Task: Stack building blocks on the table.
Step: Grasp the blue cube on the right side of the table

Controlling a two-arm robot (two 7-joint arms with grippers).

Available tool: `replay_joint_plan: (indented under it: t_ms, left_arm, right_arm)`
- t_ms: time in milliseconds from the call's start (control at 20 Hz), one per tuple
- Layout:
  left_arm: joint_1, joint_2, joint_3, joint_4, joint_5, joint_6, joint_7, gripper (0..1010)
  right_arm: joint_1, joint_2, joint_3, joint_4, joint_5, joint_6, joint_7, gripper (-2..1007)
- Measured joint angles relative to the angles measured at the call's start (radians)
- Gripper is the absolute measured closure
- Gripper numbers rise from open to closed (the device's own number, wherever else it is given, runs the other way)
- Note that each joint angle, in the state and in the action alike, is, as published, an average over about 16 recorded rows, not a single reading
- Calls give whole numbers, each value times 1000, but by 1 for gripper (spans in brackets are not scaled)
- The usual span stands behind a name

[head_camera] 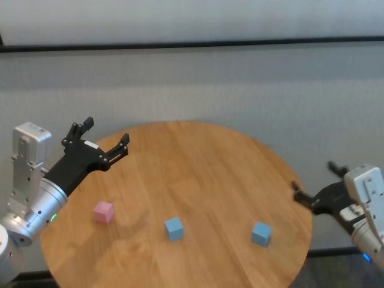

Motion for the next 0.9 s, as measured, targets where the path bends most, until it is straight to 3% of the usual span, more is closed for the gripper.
replay_joint_plan:
  t_ms: [500, 700, 900]
  left_arm:
    - [-9, -1, 10, 8, 0, 13, -2, 10]
    - [-11, -1, 12, 10, 0, 17, -3, 10]
    - [-12, -2, 14, 11, 0, 19, -4, 10]
  right_arm:
    - [-75, 91, -1, -155, 114, 141, 191, 4]
    - [-77, 97, -9, -174, 126, 193, 230, 4]
    - [-53, 80, -23, -155, 116, 225, 256, 4]
